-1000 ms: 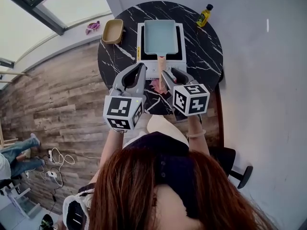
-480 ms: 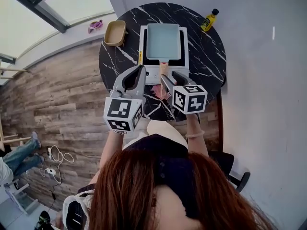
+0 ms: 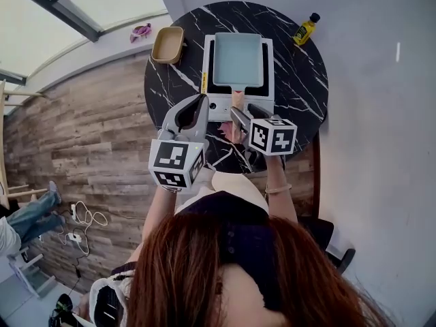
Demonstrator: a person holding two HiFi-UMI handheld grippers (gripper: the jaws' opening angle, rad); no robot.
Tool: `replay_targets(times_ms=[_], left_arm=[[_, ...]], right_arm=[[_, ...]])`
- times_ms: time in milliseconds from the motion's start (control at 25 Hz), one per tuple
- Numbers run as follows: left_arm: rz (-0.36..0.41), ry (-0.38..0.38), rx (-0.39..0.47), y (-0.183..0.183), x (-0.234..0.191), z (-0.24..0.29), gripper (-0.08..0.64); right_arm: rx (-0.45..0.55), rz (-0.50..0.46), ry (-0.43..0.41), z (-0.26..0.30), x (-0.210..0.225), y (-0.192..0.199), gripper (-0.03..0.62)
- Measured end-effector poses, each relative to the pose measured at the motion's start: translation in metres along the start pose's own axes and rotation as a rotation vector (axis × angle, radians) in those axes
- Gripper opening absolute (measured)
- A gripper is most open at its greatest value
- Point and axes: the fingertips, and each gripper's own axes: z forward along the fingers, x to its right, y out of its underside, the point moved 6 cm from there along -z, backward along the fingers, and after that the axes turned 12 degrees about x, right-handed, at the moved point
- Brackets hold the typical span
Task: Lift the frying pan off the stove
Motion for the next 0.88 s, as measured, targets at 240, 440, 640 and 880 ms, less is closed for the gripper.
replay_targets(times_ms=[240,440,640,880], left_arm=[[0.004,-0.014,-0.023,0.006,-0.002,0.001,0.012],[0.01,-0.027,-0.04,0.008,-0.005,0.001,0.012],[0.007,-0.04,-0.054,0.011,-0.009,0.001,0.012],[0.006,-0.046,-0.066,0.016,-0.009,0.004,0.012]], right_arm=[[-0.047,0.041,-0.018,0.013,0.007,0.01,0.261],[-0.081,0.095,-0.044,0.024,0.01,0.016,0.277],[-0.108,0.176,-0.076,0.033,0.012,0.019,0.288],[-0.143,0.266,-0.118,0.04,0.014,0.029,0.286]])
